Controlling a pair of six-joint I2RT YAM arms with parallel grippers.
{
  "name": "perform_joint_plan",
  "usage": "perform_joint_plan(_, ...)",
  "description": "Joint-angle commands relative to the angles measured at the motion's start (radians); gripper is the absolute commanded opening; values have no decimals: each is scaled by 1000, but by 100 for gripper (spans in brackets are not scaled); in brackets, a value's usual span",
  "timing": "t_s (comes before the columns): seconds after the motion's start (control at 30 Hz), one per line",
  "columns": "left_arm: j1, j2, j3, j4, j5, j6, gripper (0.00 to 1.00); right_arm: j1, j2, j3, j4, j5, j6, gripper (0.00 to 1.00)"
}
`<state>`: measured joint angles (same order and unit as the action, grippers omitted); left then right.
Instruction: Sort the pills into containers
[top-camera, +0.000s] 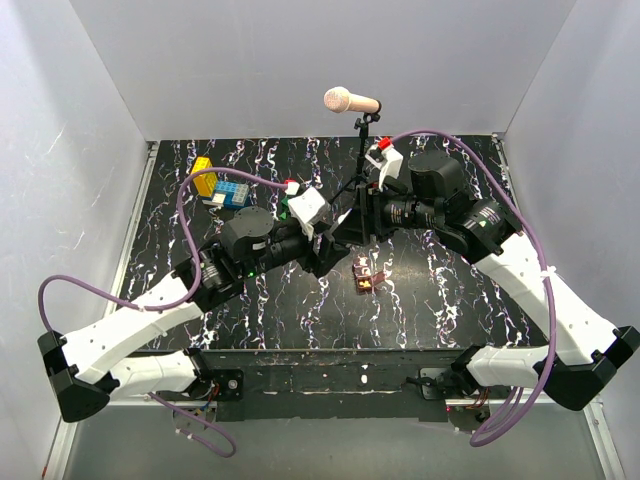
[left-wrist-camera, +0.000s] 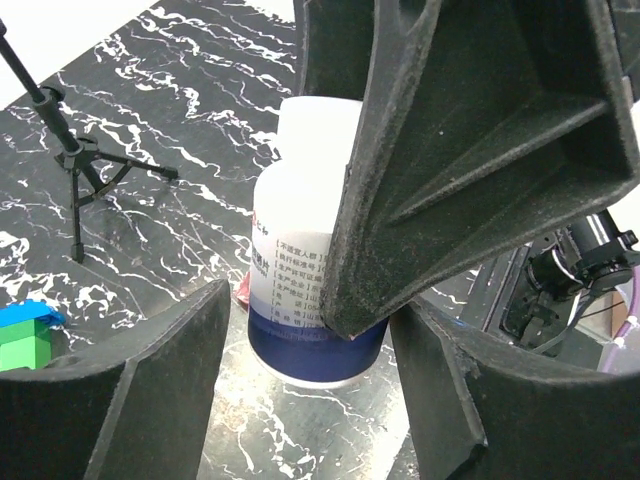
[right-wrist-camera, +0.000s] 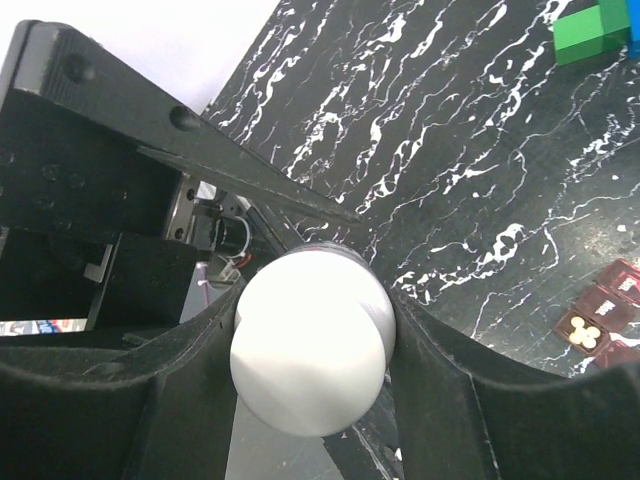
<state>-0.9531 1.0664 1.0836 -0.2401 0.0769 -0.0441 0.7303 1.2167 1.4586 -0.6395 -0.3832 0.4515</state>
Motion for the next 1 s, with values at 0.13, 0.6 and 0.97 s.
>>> perform_joint_plan(0.13, 4, 1, 50, -42, -63, 6, 84, -3, -16, 28, -37, 93, -37, 1)
perform_joint_plan(0.6, 4, -120, 6, -56, -19, -19, 98, -3, 0, -64, 15, 332, -76, 1)
perform_joint_plan(0.97, 4, -172, -22, -64, -25, -45, 98, -3, 63, -225, 170, 446, -76, 1)
